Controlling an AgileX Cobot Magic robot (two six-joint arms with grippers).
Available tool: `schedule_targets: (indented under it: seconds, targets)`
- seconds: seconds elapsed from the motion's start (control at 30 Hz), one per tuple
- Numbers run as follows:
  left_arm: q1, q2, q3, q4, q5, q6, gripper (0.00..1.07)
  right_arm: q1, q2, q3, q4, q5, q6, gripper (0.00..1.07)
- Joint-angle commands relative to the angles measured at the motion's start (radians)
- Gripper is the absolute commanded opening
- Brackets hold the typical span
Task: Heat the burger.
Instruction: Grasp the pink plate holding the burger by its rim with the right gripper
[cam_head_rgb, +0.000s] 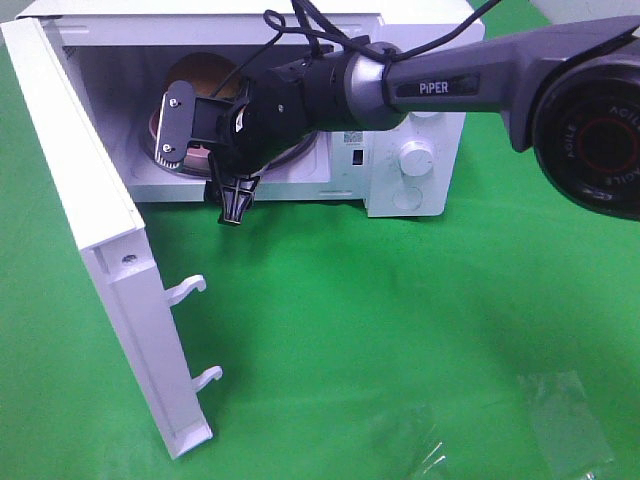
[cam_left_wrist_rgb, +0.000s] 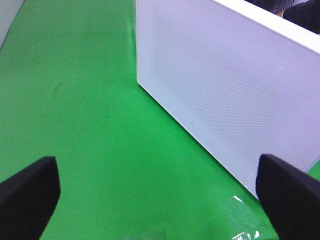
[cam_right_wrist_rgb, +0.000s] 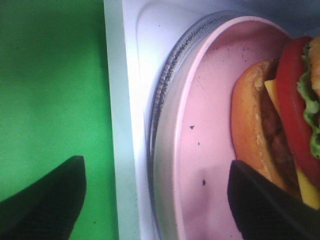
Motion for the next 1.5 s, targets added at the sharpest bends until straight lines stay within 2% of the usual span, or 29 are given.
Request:
schedule_targets:
  seconds: [0.03, 0.63, 0.93, 1.03, 1.07, 1.1, 1.13, 1.17, 1.23, 1.27, 1.37, 1.5]
  targets:
    - [0.003, -0.007, 0.003, 0.005, -0.008, -0.002, 1.00, -0.004, -0.014, -0.001, 0.029, -0.004, -0.013, 0.73]
    - [0.003, -0.007, 0.003, 0.005, -0.008, -0.002, 1.00, -0.033, 0.025, 0.002, 0.040, -0.048, -0.014, 0.72]
    - [0.003, -0.007, 0.003, 0.006, -0.008, -0.002, 1.00, -0.037, 0.040, 0.014, 0.047, -0.054, -0.012, 0.69]
    - [0.003, -0.007, 0.003, 0.006, -0.008, -0.002, 1.00, -0.037, 0.040, 0.014, 0.047, -0.055, -0.012, 0.63]
    - [0.003, -0.007, 0.003, 0.006, -0.008, -0.002, 1.00, -0.037, 0.040, 0.014, 0.047, -0.052, -0.011, 0.53]
    - [0.003, -0.007, 0.003, 0.006, -0.008, -0.002, 1.00, -0.037, 0.040, 0.014, 0.047, -0.052, -0.011, 0.53]
    - [0.003, -0.007, 0.003, 0.006, -0.008, -0.002, 1.00, -0.037, 0.040, 0.014, 0.047, -0.047, -0.011, 0.41]
    - [0.003, -0.007, 0.003, 0.006, -0.008, -0.002, 1.00, -0.037, 0.040, 0.014, 0.047, -0.047, -0.011, 0.41]
    - [0.003, -0.007, 0.003, 0.006, -0.008, -0.002, 1.00, -0.036, 0.037, 0.014, 0.045, -0.039, -0.011, 0.13]
    - [0.003, -0.007, 0.003, 0.006, -0.008, -0.002, 1.00, -0.036, 0.037, 0.014, 0.045, -0.039, -0.011, 0.13]
    - [0.003, -0.007, 0.003, 0.006, -0.008, -0.002, 1.00, -0.036, 0.036, 0.014, 0.044, -0.023, -0.015, 0.00]
    - [0.003, -0.007, 0.003, 0.006, -0.008, -0.002, 1.00, -0.033, 0.034, 0.013, 0.037, 0.005, -0.023, 0.00]
